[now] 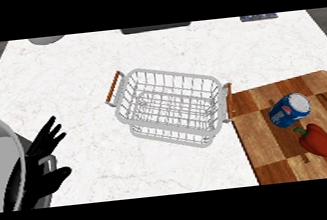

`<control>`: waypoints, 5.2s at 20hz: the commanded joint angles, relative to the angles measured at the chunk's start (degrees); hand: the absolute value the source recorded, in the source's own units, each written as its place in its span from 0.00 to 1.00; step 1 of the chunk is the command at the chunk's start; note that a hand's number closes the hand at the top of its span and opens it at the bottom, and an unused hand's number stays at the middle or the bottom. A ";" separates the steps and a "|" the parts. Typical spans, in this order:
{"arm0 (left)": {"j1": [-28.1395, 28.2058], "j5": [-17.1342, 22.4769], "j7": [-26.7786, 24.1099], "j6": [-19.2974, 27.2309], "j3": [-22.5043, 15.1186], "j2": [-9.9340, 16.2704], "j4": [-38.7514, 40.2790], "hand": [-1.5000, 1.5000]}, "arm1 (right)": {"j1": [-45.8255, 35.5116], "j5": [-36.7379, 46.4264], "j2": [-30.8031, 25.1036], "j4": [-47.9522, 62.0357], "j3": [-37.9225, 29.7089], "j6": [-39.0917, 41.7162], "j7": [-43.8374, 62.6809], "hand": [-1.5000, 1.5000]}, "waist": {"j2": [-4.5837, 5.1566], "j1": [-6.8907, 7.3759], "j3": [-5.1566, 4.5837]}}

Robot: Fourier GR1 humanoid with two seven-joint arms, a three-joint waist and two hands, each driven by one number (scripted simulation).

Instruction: Pick the bell pepper from the cutting board and place it in the tiered basket

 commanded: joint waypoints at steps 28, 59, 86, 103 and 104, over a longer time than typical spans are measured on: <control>-0.63 -10.01 3.27 0.09 0.98 -15.51 6.18 0.50 | 5.07 35.48 5.22 -24.32 19.75 -13.77 33.85 0.00 | 1.38 2.15 -1.17; -0.26 -10.03 -0.54 -1.87 4.03 -15.63 8.54 0.50 | -7.70 41.54 12.95 -13.33 30.05 -0.66 46.51 0.00 | 1.61 2.21 -1.19; 0.78 -9.83 2.66 -3.91 5.95 -15.50 4.98 0.50 | -7.76 58.61 23.74 -11.69 40.24 -12.21 39.41 1.00 | 0.93 0.73 -1.24; 3.15 -10.27 2.19 -2.75 6.50 -15.65 3.45 0.50 | -0.94 62.83 32.54 -60.23 38.95 -17.76 59.31 1.00 | 0.52 -1.47 -1.47; 2.98 -8.61 2.44 -5.04 8.37 -14.84 2.93 0.50 | -0.91 63.42 32.30 -62.19 39.52 -17.80 59.59 1.00 | 0.30 -1.74 -1.49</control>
